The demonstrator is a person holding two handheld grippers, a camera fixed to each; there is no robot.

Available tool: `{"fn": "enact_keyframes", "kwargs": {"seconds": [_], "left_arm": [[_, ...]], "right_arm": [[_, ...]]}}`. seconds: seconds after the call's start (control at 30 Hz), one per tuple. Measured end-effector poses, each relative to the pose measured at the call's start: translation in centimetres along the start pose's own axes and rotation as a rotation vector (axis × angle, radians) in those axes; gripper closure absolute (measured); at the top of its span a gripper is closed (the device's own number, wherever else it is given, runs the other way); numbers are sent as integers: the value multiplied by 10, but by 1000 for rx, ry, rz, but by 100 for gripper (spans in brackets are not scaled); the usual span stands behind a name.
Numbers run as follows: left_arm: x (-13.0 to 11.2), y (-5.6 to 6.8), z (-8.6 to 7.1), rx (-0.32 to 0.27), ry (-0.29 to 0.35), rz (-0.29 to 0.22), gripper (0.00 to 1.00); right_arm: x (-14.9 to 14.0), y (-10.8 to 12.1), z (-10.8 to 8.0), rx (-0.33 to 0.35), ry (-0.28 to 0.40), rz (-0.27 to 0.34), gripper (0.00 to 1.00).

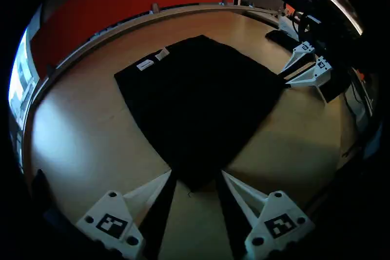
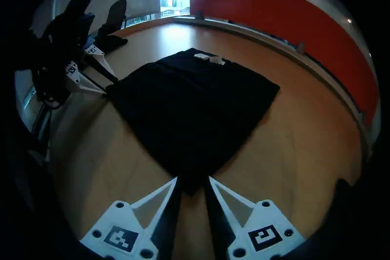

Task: Fold towel

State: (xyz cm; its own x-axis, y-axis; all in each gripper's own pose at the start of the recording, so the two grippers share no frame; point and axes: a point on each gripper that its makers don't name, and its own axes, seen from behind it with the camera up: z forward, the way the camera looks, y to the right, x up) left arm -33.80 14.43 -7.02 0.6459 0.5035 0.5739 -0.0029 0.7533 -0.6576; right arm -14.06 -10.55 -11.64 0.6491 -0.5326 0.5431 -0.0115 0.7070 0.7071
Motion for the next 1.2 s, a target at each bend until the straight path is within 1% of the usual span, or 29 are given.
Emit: {"fn": "enact_keyframes", "kwargs": {"seconds": [0.03, 0.17, 0.23, 0.4, 0.6, 0.7, 0.8, 0.93, 1.2], "left_arm": [[0, 0, 0, 1, -2, -2, 48], [1, 0, 1, 6, -7, -8, 75], [2, -1, 1, 9, -8, -10, 80], [3, -1, 2, 11, -9, -14, 84], [6, -2, -1, 10, -7, -56, 87], [10, -2, -5, 9, 0, -70, 87], [14, 1, -11, -5, 1, -85, 87], [20, 0, -19, -8, 8, -106, 87], [28, -1, -34, 4, 12, -117, 87]], "right_arm": [[0, 0, 0, 0, 0, 1, 73], [0, 1, 0, 6, -2, 4, 79], [0, 0, 1, 10, -4, 6, 81], [3, -1, 1, 15, -2, 15, 84], [9, 0, -4, 11, 14, 26, 84], [15, 1, -8, 7, 26, 32, 84], [19, 3, -13, 2, 34, 40, 84], [26, 4, -22, 1, 49, 46, 84], [40, 3, -38, -8, 72, 48, 84]]}}
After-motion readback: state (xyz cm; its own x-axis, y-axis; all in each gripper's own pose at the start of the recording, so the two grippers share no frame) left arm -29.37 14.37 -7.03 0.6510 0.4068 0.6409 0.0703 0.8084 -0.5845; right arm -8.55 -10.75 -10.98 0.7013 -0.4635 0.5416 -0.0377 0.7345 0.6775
